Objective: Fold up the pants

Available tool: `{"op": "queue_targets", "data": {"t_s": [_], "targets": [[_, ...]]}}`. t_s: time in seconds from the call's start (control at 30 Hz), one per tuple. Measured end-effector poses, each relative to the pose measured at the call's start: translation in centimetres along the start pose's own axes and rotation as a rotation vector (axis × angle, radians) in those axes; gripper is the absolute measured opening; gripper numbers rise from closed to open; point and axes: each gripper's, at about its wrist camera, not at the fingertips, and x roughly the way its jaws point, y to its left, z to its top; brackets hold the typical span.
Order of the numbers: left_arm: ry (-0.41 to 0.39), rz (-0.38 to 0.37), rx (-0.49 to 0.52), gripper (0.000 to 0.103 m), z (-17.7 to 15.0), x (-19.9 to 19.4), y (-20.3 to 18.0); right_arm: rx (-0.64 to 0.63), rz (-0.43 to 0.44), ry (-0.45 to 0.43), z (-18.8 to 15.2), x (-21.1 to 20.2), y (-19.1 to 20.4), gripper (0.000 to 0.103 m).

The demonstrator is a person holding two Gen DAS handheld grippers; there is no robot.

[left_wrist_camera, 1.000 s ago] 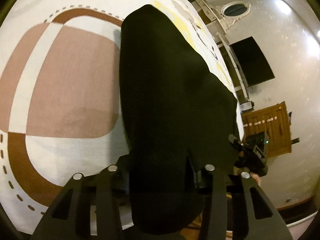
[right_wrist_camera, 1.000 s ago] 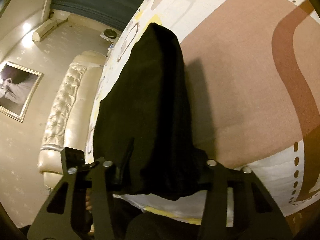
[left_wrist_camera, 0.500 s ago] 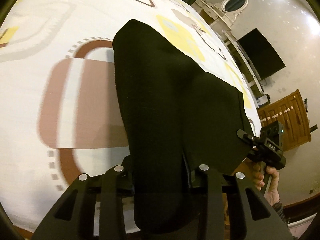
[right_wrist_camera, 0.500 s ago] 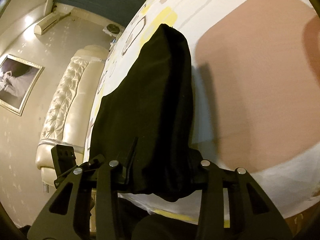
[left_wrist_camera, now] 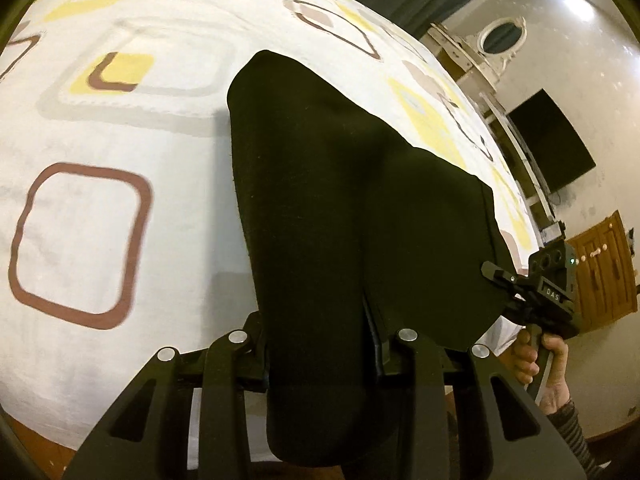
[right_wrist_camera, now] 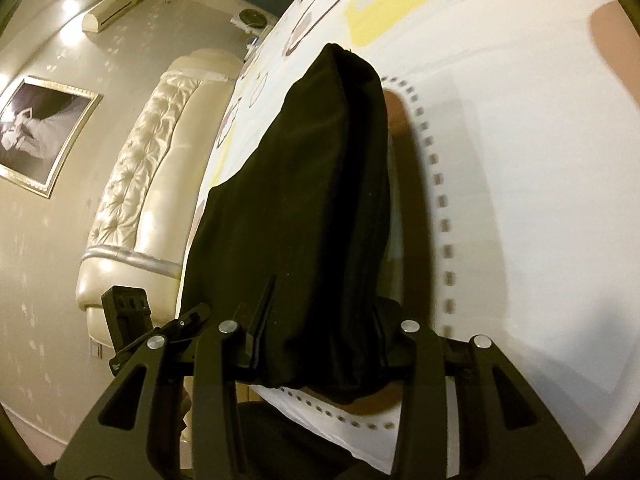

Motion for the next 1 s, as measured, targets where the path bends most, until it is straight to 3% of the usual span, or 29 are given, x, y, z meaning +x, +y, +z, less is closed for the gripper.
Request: {"op": "queue_targets", "data": {"t_s": [0.73,0.83,0.93,1.0], "targets": [[-0.024,-0.037,0.021,0.037,-0.5,0.5,0.4,0.003,0.046,-0.027,-0.8,0.5,-1.0,0.039],[-0.022,-0.036,0.029,0.038,-0.6,0.4,0.6,0.007,0.054,-0.031,-0.8,0.4,-1.1,0.045],[-0.027,-0.043,0.064,0.046,-0.6,0.0,0.4,0.013,0.081,-0.029,-0.7,0.1,-1.0,0.05],[-0.033,-0.068,0.065,0.056,-0.5,-0.8,0.6,0.014,0.091,-0.037,-0.4,-0.4,-1.1,0.057]]}}
